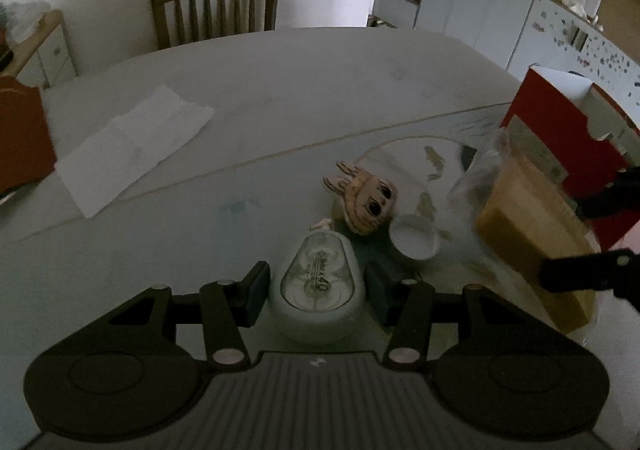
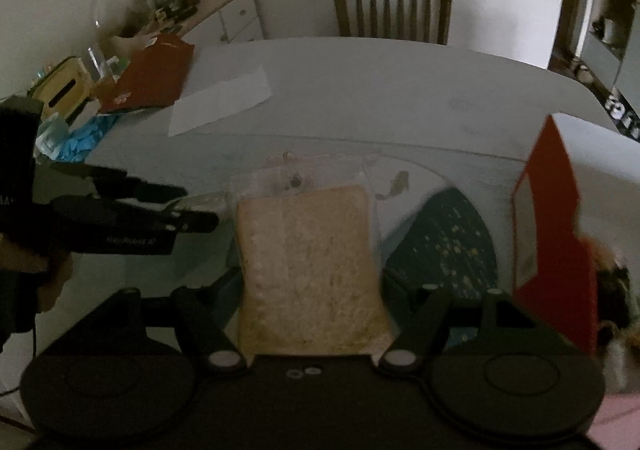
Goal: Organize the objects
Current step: 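Grasp the bread-filled plastic bag with the right tool while the left tool reaches the white tape dispenser, then carry the bread bag with the right tool while the left tool carries the tape dispenser into the box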
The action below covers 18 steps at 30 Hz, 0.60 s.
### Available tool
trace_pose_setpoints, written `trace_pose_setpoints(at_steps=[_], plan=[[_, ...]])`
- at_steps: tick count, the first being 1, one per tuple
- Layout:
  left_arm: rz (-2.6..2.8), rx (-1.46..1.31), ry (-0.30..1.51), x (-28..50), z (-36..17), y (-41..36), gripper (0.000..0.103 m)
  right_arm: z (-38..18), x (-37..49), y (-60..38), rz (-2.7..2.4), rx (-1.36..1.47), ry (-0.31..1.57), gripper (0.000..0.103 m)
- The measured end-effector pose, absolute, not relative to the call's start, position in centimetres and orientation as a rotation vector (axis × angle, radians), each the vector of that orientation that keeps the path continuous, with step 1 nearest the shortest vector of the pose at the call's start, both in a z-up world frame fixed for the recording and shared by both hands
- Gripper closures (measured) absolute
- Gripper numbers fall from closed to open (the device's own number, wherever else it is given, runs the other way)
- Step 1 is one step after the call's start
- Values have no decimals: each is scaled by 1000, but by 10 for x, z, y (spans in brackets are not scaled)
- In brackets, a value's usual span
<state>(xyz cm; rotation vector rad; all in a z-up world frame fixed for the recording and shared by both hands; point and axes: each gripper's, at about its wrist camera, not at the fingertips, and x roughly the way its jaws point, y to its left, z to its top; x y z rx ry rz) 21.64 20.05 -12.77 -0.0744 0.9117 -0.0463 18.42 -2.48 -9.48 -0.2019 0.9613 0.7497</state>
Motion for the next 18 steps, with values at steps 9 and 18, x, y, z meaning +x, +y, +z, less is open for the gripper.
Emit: trace_pose_setpoints(at_steps=[9, 18], plan=[[-30, -158, 932, 177, -116, 187, 53, -74, 158, -57, 717, -163, 951, 31], [-57, -309, 899, 157, -95, 176, 53, -57, 152, -89, 676, -140, 931, 31]])
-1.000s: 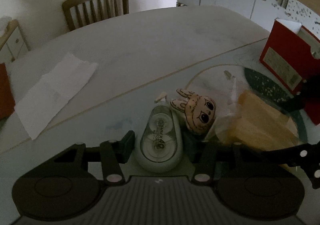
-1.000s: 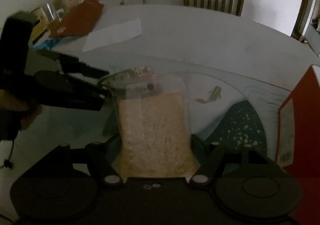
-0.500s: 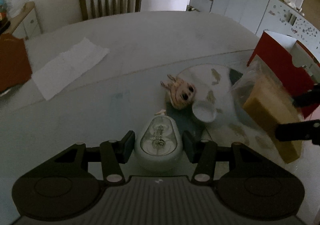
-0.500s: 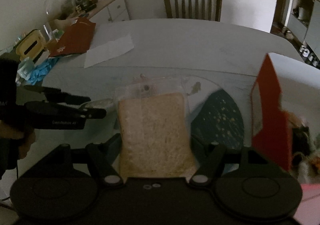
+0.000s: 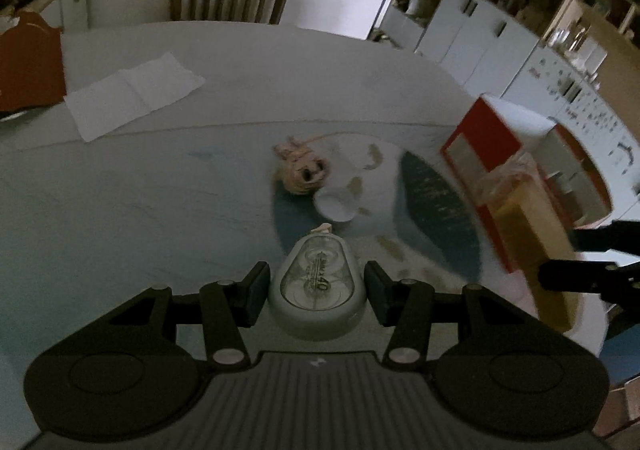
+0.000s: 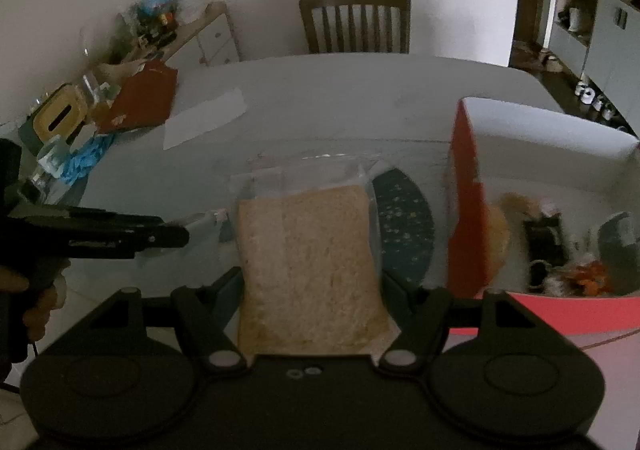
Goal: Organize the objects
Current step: 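Carry the bread bag with the right tool while the left tool carries the tape dispenser into the box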
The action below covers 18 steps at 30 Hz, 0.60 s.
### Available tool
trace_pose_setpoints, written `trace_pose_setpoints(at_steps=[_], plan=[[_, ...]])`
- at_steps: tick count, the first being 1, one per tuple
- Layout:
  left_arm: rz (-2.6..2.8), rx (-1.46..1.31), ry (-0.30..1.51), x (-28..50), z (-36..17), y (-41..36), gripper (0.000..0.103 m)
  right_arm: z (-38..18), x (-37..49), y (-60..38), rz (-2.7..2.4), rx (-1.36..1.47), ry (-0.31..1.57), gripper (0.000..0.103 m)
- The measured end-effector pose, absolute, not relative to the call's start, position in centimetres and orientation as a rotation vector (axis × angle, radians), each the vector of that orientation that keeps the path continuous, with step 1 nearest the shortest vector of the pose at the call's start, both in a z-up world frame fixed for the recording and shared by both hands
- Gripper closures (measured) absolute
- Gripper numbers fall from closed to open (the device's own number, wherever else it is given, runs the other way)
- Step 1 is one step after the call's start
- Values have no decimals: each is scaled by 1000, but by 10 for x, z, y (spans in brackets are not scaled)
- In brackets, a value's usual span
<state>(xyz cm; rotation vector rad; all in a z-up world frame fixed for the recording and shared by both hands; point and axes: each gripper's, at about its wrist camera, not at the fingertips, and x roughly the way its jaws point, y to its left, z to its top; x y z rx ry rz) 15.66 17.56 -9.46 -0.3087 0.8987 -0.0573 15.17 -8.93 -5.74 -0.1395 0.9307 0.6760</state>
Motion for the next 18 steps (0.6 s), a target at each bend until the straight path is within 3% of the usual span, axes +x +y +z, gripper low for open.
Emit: trace_pose_setpoints(at_steps=[18], plan=[[-155, -291, 797, 180, -48, 93, 53, -36, 182, -172, 609, -92, 869, 31]])
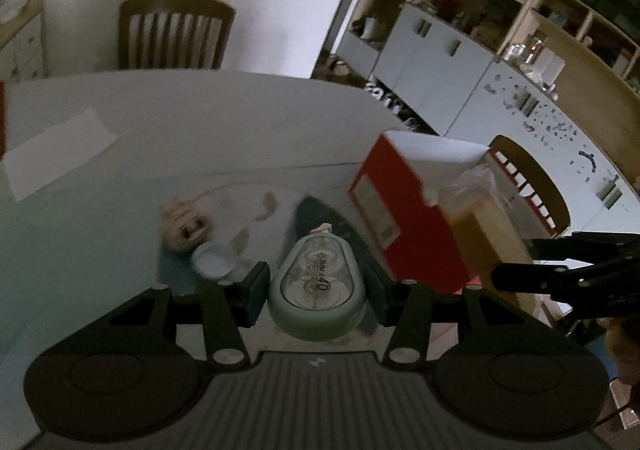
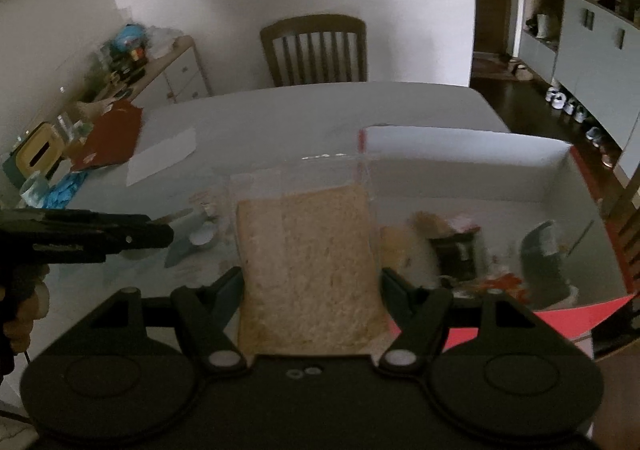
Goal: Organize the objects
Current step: 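Carry the bread bag with the right tool while the left tool carries the tape dispenser into the box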
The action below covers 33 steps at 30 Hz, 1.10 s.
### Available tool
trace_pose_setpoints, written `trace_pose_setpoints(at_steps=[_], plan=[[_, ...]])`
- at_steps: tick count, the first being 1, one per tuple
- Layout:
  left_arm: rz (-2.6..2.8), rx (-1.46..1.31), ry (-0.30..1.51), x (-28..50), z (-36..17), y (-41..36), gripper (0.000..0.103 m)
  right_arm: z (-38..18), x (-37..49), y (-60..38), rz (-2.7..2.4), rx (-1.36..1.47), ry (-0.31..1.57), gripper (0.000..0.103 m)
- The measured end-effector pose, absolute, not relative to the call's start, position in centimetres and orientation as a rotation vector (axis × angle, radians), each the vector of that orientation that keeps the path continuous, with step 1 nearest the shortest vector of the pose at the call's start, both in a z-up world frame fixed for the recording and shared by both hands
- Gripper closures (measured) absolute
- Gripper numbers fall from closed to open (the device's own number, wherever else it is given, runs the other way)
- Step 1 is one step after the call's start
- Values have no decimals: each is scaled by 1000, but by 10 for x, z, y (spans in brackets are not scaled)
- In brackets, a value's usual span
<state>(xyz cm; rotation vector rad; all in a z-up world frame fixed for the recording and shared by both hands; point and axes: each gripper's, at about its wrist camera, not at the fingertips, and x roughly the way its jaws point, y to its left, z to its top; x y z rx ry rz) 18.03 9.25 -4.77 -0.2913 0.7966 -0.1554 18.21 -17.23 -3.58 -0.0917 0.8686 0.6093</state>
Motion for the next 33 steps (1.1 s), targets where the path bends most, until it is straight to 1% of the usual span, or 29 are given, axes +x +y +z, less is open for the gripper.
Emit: trace_pose_setpoints(at_steps=[18, 24, 33], plan=[[-275, -135, 761, 254, -28, -41, 53, -47, 246, -260, 517, -73, 865, 31], [-291, -65, 768, 274, -36, -80, 53, -59, 270, -275, 481, -66, 889, 31], [-281, 47, 823, 299, -67, -120, 53, -83, 299, -275, 468, -108, 910, 31]])
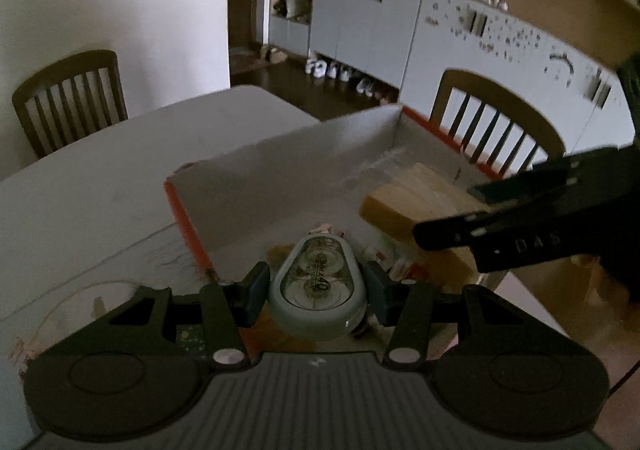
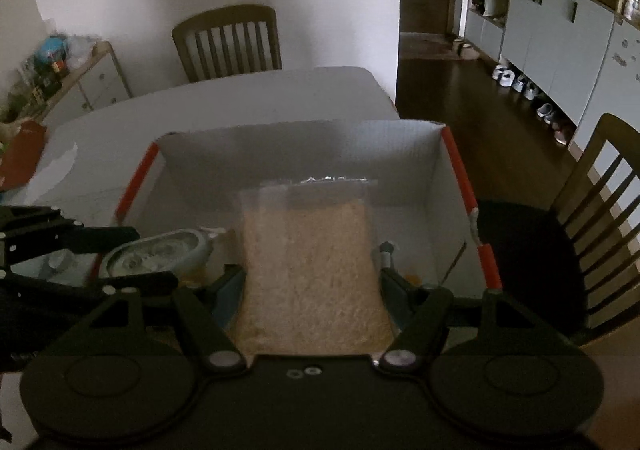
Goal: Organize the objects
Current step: 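Carry the bread bag with the right tool while the left tool carries the tape dispenser into the box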
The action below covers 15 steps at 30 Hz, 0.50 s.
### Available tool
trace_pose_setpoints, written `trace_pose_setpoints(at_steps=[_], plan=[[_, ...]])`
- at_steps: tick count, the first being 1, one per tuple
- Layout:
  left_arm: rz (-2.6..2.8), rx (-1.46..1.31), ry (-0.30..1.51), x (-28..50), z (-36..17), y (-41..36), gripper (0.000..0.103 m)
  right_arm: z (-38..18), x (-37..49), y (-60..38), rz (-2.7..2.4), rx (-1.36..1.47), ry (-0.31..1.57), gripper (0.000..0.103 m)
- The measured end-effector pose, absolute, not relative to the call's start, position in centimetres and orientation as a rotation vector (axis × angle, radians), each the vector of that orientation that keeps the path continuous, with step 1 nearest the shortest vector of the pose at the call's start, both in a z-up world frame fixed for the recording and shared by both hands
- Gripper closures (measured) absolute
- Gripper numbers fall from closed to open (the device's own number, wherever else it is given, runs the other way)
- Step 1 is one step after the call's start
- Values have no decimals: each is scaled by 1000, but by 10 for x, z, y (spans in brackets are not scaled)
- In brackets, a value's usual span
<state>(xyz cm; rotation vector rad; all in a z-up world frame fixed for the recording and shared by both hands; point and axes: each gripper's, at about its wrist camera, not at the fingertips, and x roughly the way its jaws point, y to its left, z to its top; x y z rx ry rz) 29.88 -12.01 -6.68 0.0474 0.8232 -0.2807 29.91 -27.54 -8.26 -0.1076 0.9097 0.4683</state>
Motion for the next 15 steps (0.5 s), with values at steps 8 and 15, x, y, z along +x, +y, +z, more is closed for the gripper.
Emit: trace_pose_setpoints(at_steps=[8, 15], plan=[[-272, 122, 874, 313, -90, -140, 53, -103, 309, -270, 461, -165, 931, 31], [-263, 144, 925, 322, -102, -146, 53, -111, 316, -270, 446, -207, 931, 31]])
